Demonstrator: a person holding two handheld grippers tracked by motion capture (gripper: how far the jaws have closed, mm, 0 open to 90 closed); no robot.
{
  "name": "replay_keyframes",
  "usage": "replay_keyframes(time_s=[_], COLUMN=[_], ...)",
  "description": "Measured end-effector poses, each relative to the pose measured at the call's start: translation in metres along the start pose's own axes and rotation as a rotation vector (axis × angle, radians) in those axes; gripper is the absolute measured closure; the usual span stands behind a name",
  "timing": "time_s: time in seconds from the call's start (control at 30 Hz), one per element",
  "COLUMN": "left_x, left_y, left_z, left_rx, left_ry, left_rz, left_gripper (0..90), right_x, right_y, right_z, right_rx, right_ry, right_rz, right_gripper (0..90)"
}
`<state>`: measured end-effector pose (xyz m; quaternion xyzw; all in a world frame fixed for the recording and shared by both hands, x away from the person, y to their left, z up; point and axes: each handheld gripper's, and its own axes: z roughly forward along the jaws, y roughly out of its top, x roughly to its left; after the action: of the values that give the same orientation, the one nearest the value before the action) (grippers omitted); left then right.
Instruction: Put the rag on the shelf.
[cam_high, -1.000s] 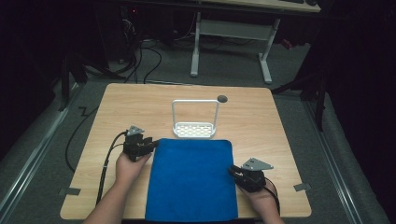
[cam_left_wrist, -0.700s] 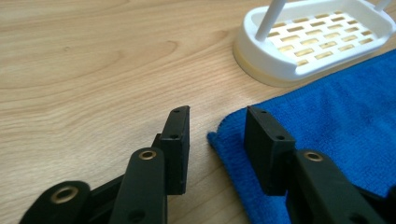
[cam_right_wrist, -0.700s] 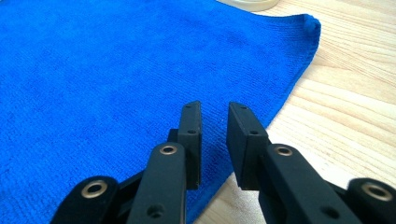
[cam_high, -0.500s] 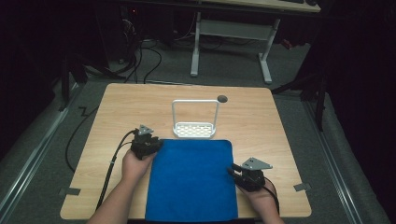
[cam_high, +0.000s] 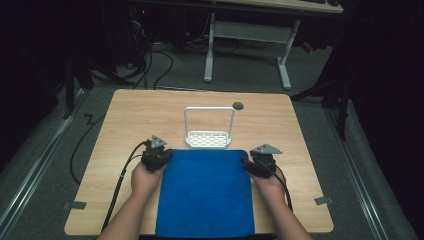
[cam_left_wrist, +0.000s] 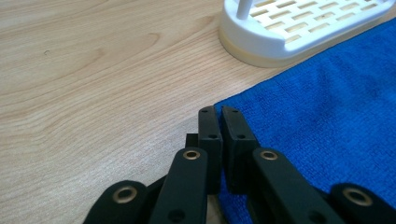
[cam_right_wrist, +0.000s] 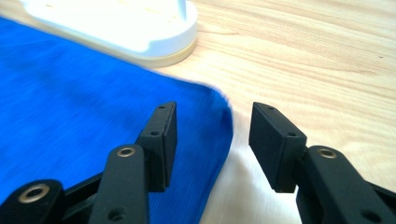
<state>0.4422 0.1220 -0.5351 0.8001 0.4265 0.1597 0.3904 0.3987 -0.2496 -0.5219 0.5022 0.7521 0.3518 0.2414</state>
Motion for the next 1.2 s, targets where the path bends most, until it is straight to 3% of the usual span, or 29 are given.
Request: replay_keyframes(time_s=[0.1,0.27,0.3,0.57,0.7,0.8,1.0,1.2], left_x=[0.001,0.001,0.001,0.001,-0.004,-0.007,-0.011,-0.012], left_y=[0.0,-0.001,-0.002,-0.002,-0.004,-0.008,-0.007,-0.006], left_z=[0.0,-0.003,-0.004,-0.008,-0.014,-0.019,-0.033,-0.046], left_rx=[-0.001,-0.027,-0.034,-0.048,-0.086,-0.124,-0.156,-0.197], left_ry=[-0.01,-0.029,-0.031,-0.03,0.011,0.013,-0.017,-0.031], left_rz=[-0.004,0.001,0.004,0.007,0.033,0.044,0.016,-0.003], left_gripper=[87.8,88.3,88.3,88.4,88.4,88.4,88.3,88.3], right_x=[-0.004,-0.002,0.001,0.011,0.013,0.013,0.014,0.017], right_y=[0.007,0.007,0.007,0.01,0.007,0.006,0.003,0.006], right_z=[0.015,0.019,0.017,0.0,-0.004,-0.007,-0.014,-0.031], right_rx=[0.036,0.061,0.055,-0.042,-0.082,-0.088,-0.109,-0.165], right_ry=[-0.01,-0.003,-0.007,0.032,0.061,0.063,0.053,0.086], right_rz=[0.008,-0.011,-0.027,-0.027,-0.004,-0.014,-0.029,-0.018], right_gripper=[55.8,85.0,87.3,87.8,87.9,88.0,88.0,88.0])
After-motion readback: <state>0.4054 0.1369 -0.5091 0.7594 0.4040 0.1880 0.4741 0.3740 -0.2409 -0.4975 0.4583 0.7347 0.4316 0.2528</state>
